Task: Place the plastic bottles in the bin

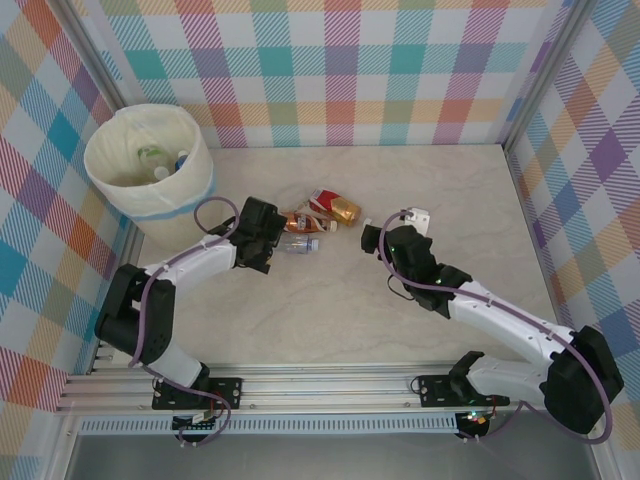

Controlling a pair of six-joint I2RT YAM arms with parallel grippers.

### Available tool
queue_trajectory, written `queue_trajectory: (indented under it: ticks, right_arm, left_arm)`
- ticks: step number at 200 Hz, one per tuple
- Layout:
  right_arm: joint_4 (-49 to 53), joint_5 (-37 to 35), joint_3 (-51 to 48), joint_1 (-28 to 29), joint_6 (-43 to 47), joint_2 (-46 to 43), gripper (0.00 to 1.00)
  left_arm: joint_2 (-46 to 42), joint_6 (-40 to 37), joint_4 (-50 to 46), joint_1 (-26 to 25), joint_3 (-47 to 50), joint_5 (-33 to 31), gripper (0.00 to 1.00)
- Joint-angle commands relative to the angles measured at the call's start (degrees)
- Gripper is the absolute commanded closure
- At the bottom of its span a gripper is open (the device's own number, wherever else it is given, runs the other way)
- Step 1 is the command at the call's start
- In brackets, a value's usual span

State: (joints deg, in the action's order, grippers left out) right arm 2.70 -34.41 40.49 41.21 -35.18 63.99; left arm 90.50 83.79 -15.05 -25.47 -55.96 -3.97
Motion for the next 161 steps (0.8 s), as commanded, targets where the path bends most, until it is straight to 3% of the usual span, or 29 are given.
queue_trajectory:
  ticks: [1,99,161]
  right_arm:
    - [0.6,0.5,-0.3,-0.3,-0.1,-1.9,0.00]
    - [5.2,-0.9,-2.5,-0.3,0.1,-8.5,0.00]
    - [6.3,-1.0,-2.8,-0.2,-0.4,-9.3,0.00]
  left_arm:
    - [2.0,5.0,0.6,-0.5,-0.7,-2.1,0.01]
    - [9.9,4.7,0.2,-0.5,-2.6,-6.6,0.30]
    - [10.9,0.0,-0.4,-0.5,-4.4,-11.9,0.27]
